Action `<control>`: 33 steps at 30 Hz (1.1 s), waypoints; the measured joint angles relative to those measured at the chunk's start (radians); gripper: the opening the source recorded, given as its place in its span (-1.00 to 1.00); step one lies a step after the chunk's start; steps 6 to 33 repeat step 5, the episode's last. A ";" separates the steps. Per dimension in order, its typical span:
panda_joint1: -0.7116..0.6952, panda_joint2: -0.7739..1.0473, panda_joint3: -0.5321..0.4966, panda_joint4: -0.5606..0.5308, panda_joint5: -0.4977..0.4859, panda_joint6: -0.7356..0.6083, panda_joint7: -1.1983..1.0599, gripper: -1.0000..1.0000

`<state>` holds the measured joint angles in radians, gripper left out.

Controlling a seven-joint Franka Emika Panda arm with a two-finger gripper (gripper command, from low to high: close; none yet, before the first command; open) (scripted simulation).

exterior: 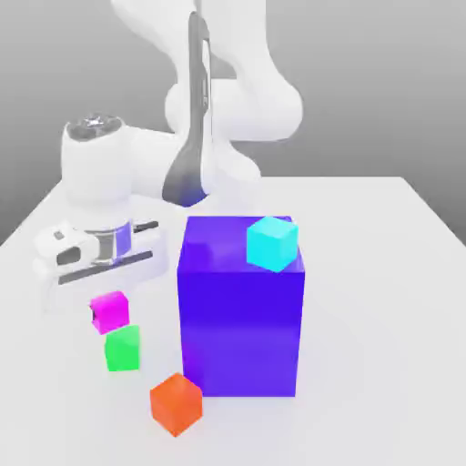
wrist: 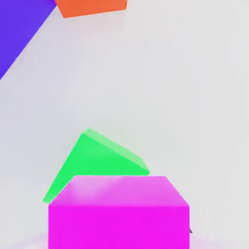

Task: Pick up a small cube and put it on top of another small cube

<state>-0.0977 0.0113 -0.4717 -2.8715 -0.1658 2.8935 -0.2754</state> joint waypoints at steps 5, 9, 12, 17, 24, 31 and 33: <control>-0.011 0.054 0.076 -0.004 0.246 0.041 -0.173 1.00; -0.011 0.054 0.076 -0.004 0.246 0.041 -0.173 1.00; -0.011 0.054 0.076 -0.004 0.246 0.041 -0.173 1.00; -0.011 0.054 0.076 -0.004 0.246 0.041 -0.173 1.00; -0.011 0.054 0.076 -0.004 0.246 0.041 -0.173 1.00; -0.011 0.054 0.076 -0.004 0.246 0.041 -0.173 1.00; -0.011 0.054 0.076 -0.004 0.246 0.041 -0.173 1.00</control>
